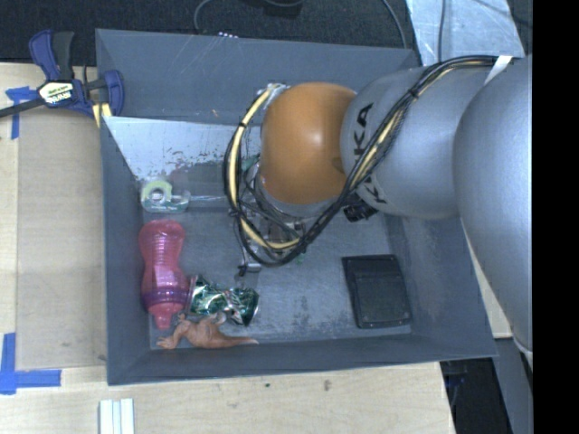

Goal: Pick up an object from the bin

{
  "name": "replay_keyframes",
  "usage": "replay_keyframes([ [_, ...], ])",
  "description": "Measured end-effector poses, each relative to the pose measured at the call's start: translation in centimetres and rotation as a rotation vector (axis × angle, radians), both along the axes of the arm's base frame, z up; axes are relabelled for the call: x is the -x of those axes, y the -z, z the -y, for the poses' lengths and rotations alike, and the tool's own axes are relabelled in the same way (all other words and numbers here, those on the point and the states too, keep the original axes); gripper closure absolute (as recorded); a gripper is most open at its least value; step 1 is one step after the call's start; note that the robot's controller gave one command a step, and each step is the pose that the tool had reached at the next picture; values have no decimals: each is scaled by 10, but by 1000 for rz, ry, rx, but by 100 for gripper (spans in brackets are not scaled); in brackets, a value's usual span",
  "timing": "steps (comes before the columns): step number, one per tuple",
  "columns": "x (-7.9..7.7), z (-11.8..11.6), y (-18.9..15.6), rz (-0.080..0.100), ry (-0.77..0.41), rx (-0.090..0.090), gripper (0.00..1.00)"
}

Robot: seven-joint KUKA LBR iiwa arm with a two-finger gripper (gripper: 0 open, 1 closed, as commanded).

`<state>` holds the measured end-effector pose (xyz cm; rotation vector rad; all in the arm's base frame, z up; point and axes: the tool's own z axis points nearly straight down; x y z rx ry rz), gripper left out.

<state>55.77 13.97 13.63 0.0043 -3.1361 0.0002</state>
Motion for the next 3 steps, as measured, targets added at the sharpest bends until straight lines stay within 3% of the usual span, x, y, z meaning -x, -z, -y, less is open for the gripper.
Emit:
replay_keyframes([
  [1, -2, 1, -5, 8, 3, -1, 0],
  [2, 27, -14, 52, 9, -61, 1, 0],
  [3, 22, -14, 39, 12, -75, -4, 0],
])
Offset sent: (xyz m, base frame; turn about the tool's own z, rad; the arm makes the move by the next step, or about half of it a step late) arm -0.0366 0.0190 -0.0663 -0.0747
